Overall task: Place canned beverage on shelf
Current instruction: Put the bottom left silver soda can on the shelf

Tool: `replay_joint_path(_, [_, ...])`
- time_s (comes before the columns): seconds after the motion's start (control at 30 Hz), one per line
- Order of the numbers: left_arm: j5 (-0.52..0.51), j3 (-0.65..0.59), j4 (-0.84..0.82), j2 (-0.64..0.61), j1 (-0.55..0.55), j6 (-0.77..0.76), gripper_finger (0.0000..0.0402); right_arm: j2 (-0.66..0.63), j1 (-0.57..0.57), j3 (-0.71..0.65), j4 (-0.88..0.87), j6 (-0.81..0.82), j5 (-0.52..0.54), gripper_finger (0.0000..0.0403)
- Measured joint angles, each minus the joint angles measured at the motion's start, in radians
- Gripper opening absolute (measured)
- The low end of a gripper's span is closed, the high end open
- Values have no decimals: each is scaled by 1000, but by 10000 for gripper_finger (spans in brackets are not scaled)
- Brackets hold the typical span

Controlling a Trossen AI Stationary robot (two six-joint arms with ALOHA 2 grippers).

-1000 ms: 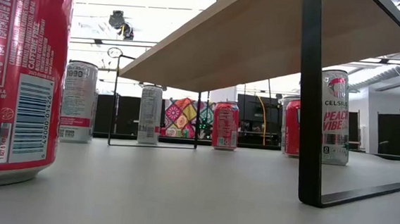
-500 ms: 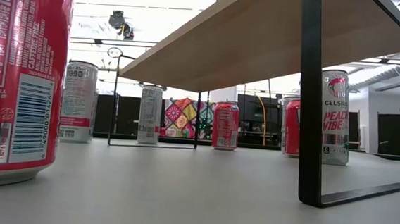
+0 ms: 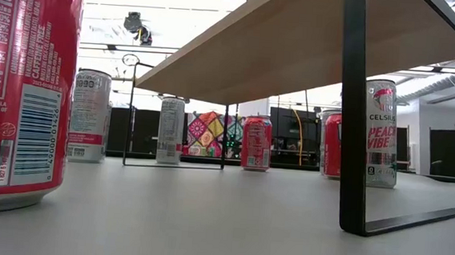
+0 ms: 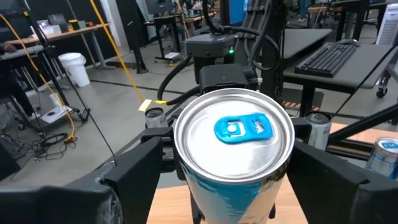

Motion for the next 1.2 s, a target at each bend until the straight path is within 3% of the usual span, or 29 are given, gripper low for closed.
replay_joint_path(0.4, [43,0,2,0,1,-11,213,0,0,0,-7,-11,0,193])
replay_joint_path(0.57, [51,0,-4,0,1,-15,221,0,0,0,-15,-1,2,209])
replay_joint_path(1.0, [33,-2,-83,2,-1,-26,232,-21,-56,1,-215,63,5,313])
replay_joint_path(1.2, [-21,-2,-133,-5,-1,-100,232,-78,-59,0,-392,15,112,324])
